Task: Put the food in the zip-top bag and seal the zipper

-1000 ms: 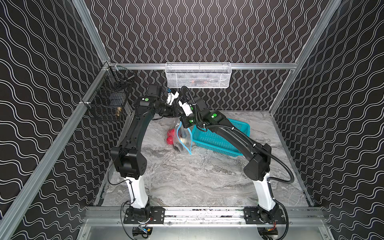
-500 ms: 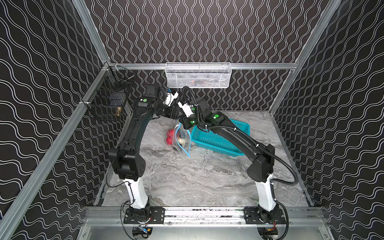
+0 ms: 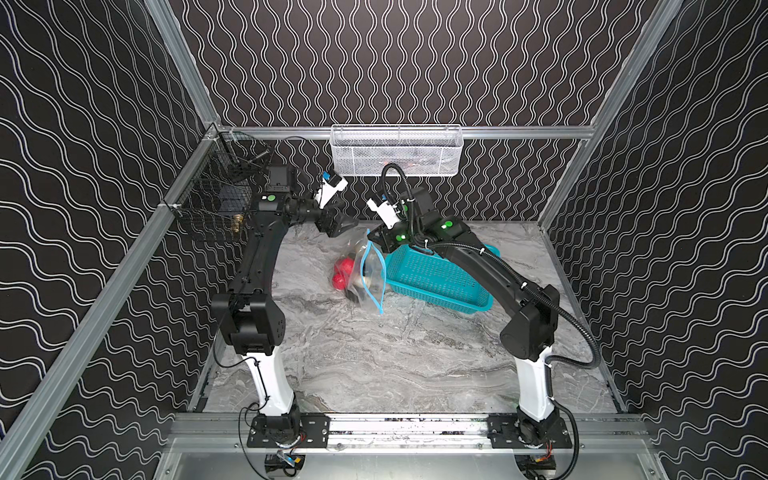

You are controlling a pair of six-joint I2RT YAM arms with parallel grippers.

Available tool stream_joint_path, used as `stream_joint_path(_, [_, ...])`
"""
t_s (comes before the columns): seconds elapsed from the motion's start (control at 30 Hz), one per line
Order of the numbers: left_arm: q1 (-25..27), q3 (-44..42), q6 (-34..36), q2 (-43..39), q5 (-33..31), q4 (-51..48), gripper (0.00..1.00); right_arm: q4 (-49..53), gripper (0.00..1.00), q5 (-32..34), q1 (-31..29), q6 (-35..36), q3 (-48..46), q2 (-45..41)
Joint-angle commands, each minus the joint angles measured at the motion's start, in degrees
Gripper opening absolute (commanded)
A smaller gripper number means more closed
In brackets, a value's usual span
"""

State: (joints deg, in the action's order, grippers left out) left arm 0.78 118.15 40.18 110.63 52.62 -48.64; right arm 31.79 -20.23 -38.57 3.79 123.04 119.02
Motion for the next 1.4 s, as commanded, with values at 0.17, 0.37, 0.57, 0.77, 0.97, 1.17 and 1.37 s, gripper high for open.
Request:
stream_joint_path(0.17, [-0.45, -2.85, 26.79, -0.49, 10.69, -5.28, 0.99, 2.73, 0.06, -7.55, 0.6, 4.31, 4.14, 2.75])
stream_joint_path(0.37, [-0.74, 2.08, 42.75, 2.96, 11.63, -16.86, 0.96, 4.07, 0.08, -9.71, 0.6, 5.7, 4.35, 3.2])
stream_joint_path(0.57, [-0.56, 2.22, 46.37, 3.18, 11.49, -18.13, 0.89, 3.32, 0.08, -11.11, 0.6, 5.31, 4.82, 3.36])
stream_joint_path(0.77, [-0.35, -1.99, 47.77, 0.95, 12.86, -14.83, 0.87, 3.54, 0.09, -12.2, 0.6, 5.08, 6.81, 4.71])
stream_joint_path(0.97, [0.1, 4.43, 56.97, 4.97, 14.85, -26.29, 0.77, 3.15, 0.1, -12.47, 0.6, 4.91, 6.18, 4.57])
stream_joint_path(1.17, [1.41, 2.22, 59.36, 4.19, 14.59, -26.32, 0.61, 3.32, 0.1, -12.91, 0.6, 4.56, 6.75, 4.93])
stream_joint_path(1.37, [1.94, -5.03, 53.99, 0.29, 14.49, -16.18, 0.48, 3.23, 0.1, -12.58, 0.55, 4.63, 6.34, 4.82])
